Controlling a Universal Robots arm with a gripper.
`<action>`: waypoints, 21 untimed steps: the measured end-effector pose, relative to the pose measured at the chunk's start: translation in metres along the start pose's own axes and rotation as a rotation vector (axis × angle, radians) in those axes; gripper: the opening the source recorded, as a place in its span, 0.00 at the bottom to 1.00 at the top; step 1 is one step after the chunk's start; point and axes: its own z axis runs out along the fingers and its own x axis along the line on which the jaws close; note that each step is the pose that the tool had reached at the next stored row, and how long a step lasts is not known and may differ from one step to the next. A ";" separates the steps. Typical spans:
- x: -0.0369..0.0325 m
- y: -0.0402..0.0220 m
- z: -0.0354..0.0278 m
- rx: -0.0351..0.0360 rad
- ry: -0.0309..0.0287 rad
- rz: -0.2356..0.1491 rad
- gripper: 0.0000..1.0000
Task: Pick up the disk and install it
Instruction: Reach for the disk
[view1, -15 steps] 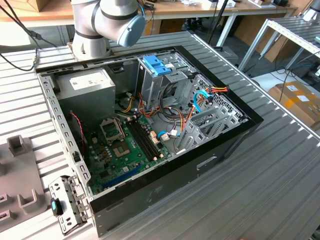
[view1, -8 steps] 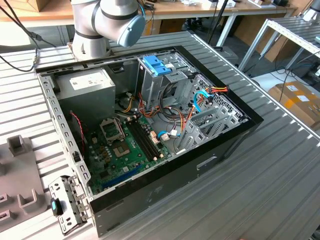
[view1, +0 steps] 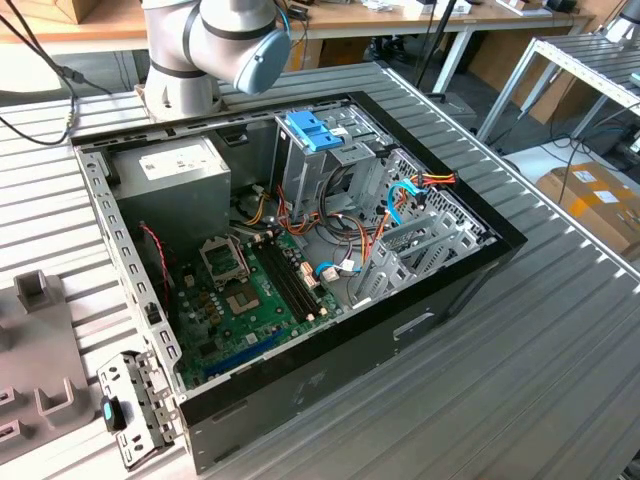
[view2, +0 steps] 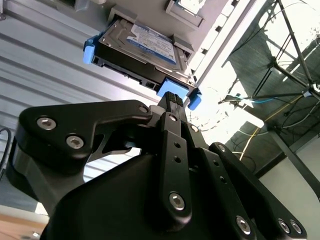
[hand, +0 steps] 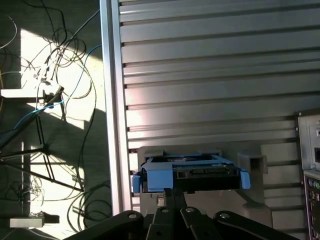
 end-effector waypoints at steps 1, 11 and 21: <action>0.0011 0.0006 0.0014 0.0001 0.0010 0.000 0.11; 0.0034 0.0013 0.0040 0.0001 0.0027 -0.001 0.11; 0.0031 0.0010 0.0122 0.0027 -0.0019 -0.002 0.11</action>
